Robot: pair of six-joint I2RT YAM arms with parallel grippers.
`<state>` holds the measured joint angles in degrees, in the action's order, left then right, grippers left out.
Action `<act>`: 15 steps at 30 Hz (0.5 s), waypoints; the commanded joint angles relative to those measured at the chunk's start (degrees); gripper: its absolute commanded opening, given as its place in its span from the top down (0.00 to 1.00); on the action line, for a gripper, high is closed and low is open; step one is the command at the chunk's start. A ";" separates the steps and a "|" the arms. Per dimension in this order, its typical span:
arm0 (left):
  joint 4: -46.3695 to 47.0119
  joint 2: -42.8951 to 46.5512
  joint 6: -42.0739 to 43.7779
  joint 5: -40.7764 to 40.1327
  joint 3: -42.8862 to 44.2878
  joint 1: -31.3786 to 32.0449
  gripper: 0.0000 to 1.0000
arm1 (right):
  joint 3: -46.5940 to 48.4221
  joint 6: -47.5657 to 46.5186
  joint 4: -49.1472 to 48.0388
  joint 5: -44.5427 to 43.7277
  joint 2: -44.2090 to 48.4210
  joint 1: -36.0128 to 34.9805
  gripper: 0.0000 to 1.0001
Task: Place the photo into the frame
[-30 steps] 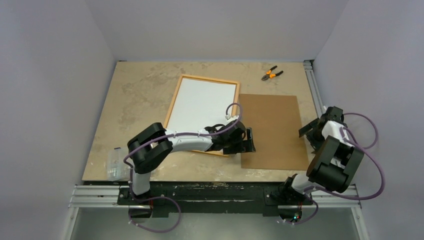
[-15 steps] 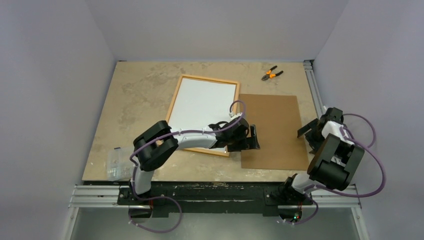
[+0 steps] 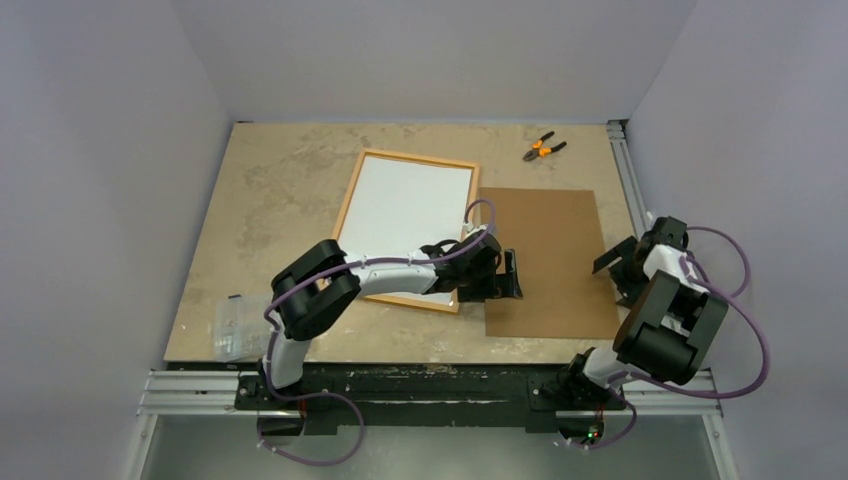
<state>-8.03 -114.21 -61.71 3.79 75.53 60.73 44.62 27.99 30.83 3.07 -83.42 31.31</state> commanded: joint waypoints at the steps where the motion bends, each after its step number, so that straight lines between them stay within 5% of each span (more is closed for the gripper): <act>1: 1.49 0.76 2.31 0.52 1.70 -0.67 0.00 | -3.31 0.49 -0.90 7.19 -1.49 -0.20 0.18; 15: 5.77 12.05 6.75 0.26 -1.42 -2.08 0.00 | -4.28 -0.64 -0.26 11.75 -1.17 -0.20 0.18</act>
<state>-6.76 -108.75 -57.78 4.10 74.91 59.24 44.05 27.31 29.47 7.64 -82.94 31.57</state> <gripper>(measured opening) 0.997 0.822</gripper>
